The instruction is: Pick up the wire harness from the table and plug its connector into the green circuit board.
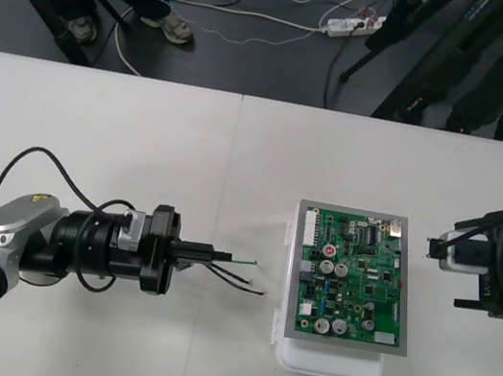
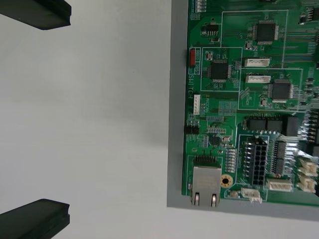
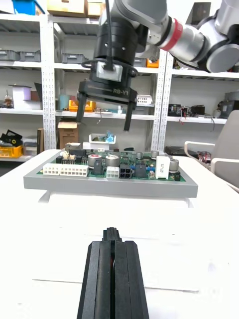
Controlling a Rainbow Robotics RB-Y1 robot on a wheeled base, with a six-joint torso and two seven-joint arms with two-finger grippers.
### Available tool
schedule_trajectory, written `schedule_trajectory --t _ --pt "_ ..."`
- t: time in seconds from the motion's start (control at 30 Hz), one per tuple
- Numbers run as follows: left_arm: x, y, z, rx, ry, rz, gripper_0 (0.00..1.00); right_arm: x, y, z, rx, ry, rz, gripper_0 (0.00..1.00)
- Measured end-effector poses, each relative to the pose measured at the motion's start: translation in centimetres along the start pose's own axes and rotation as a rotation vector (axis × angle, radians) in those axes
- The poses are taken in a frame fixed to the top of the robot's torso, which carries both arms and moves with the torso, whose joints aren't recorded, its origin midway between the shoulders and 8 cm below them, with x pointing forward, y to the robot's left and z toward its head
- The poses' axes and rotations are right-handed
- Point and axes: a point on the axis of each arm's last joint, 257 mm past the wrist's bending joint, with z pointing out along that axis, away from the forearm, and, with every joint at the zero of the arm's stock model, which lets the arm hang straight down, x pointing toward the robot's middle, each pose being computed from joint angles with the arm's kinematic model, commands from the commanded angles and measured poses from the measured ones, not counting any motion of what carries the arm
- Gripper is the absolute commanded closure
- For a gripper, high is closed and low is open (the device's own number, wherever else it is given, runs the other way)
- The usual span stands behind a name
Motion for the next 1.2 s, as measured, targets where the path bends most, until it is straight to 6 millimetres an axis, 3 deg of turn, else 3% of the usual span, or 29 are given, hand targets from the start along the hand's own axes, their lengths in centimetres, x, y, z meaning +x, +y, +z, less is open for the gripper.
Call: schedule_trajectory --t 0.23,0.6,1.2 --pt "-0.5 0.0 1.6 0.002 -0.036 -0.002 1.0 -0.6 0.9 1.6 -0.015 0.015 -0.011 0.0" --pt "-1.1 -0.3 3.6 0.001 -0.086 -0.012 1.0 -1.2 1.2 2.1 -0.021 0.002 -0.011 0.0" --pt "-1.4 -0.4 5.2 0.006 -0.11 -0.016 1.0 -1.4 3.4 5.0 -0.072 0.003 0.038 0.0"
